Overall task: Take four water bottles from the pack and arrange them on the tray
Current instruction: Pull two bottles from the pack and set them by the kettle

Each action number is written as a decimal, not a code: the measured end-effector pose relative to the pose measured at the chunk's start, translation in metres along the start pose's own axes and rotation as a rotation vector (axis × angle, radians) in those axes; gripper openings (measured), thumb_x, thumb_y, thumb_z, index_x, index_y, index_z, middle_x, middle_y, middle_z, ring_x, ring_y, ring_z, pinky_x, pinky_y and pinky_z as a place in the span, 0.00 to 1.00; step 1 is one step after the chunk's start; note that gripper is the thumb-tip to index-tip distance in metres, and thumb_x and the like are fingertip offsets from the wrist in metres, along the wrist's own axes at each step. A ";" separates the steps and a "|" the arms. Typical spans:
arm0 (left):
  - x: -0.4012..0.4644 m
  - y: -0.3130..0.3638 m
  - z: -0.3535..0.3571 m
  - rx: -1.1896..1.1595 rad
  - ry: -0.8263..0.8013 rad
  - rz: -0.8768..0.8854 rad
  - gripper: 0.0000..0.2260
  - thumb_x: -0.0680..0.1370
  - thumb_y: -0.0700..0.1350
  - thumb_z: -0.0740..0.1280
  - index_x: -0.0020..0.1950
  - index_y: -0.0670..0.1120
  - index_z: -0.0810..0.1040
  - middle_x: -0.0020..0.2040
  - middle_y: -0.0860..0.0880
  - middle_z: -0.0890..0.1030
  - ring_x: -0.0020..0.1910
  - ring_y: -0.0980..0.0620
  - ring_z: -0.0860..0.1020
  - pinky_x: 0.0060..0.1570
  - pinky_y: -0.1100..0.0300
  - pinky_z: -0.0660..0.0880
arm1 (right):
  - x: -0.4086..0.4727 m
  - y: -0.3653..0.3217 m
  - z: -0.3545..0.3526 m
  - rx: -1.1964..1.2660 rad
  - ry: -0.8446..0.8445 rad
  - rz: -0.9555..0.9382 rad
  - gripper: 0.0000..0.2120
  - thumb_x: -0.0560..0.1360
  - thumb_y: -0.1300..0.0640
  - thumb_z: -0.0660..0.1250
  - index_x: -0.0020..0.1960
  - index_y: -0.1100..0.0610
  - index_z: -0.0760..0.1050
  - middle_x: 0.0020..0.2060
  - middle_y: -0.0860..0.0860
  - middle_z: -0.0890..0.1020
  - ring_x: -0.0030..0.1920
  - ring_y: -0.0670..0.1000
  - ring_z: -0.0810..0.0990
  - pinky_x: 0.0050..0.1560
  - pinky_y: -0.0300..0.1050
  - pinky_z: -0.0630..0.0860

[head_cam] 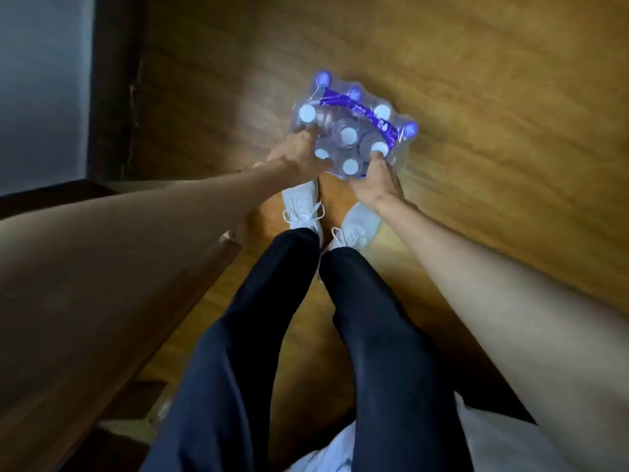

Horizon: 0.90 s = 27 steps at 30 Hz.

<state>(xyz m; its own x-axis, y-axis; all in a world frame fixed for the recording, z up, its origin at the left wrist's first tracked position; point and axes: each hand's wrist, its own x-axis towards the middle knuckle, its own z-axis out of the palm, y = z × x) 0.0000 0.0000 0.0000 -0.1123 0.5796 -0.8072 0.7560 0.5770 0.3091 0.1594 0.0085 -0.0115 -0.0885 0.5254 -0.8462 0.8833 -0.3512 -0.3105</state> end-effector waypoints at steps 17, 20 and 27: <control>0.089 0.039 0.048 0.431 0.086 0.129 0.30 0.78 0.53 0.65 0.75 0.43 0.60 0.61 0.39 0.80 0.60 0.36 0.79 0.51 0.47 0.75 | 0.079 -0.001 0.016 -0.374 0.244 0.085 0.20 0.80 0.60 0.63 0.69 0.59 0.60 0.59 0.59 0.82 0.59 0.60 0.82 0.44 0.47 0.67; 0.083 0.040 0.044 0.333 0.053 0.091 0.27 0.78 0.48 0.67 0.73 0.42 0.61 0.62 0.39 0.78 0.62 0.36 0.77 0.52 0.45 0.74 | 0.079 -0.001 0.015 -0.279 0.306 0.073 0.19 0.80 0.61 0.63 0.68 0.60 0.62 0.56 0.61 0.83 0.57 0.63 0.82 0.43 0.48 0.67; 0.068 0.035 0.027 0.152 0.083 0.087 0.26 0.74 0.48 0.69 0.68 0.41 0.66 0.58 0.36 0.79 0.58 0.34 0.78 0.44 0.49 0.69 | 0.055 0.004 -0.012 -0.085 0.310 0.016 0.24 0.74 0.52 0.69 0.66 0.61 0.70 0.55 0.63 0.81 0.57 0.66 0.80 0.51 0.54 0.76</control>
<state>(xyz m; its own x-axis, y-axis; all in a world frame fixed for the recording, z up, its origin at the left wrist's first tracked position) 0.0362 0.0439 -0.0572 -0.0900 0.6726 -0.7345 0.8531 0.4326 0.2916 0.1634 0.0450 -0.0545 0.0589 0.7357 -0.6748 0.9200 -0.3024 -0.2494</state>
